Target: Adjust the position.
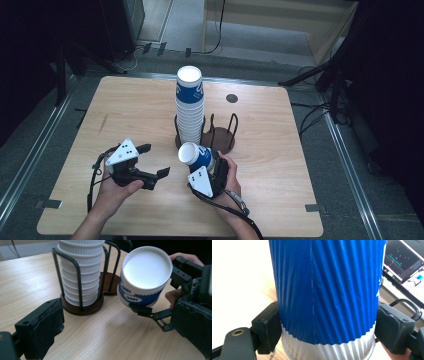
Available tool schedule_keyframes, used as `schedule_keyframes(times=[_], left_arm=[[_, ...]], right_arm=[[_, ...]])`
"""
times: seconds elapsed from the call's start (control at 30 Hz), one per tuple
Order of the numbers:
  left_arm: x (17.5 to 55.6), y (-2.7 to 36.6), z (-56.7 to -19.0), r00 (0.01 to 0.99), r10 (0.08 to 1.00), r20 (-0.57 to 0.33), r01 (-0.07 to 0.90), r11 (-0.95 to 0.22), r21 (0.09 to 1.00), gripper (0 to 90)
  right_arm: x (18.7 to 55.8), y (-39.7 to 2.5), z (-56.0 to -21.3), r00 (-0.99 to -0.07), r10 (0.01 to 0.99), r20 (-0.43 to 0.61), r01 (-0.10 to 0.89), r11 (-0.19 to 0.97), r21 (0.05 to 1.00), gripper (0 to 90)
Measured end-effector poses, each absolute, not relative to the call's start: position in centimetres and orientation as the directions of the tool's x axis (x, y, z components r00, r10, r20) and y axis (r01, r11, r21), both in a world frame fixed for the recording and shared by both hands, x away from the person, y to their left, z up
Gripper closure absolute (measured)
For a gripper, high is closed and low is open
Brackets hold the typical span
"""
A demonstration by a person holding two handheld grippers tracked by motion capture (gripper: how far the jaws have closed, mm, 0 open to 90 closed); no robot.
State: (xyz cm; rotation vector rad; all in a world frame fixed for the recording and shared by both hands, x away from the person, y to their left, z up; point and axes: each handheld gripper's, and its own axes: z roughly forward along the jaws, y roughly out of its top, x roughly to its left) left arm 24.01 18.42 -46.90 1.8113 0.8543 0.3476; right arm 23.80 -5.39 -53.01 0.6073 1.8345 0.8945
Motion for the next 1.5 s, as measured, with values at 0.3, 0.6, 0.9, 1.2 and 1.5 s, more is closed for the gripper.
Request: schedule_keyframes(times=[0.3, 0.6, 0.9, 1.2, 1.5], left_arm=[[24.0, 17.7, -46.9, 0.720, 0.675, -0.162, 0.401, -0.214, 0.891, 3.8], [23.8, 16.7, -47.1, 0.742, 0.650, -0.164, 0.406, -0.241, 0.881, 4.1], [23.7, 15.8, -47.3, 0.754, 0.634, -0.169, 0.421, -0.269, 0.867, 6.2], [23.7, 15.5, -47.4, 0.757, 0.627, -0.182, 0.437, -0.279, 0.855, 7.4], [23.9, 15.3, -47.7, 0.753, 0.626, -0.203, 0.463, -0.284, 0.840, 8.7]], right_arm=[[23.3, -4.8, -53.4, -0.415, 0.679, -0.606, -0.034, 0.654, 0.756, 17.3], [22.7, -4.0, -53.8, -0.420, 0.622, -0.661, -0.086, 0.698, 0.711, 17.2], [22.2, -3.6, -54.0, -0.421, 0.583, -0.694, -0.129, 0.719, 0.682, 17.2], [21.6, -3.0, -54.2, -0.427, 0.543, -0.723, -0.171, 0.737, 0.654, 17.1], [21.4, -2.8, -54.3, -0.422, 0.529, -0.736, -0.191, 0.742, 0.643, 17.0]])
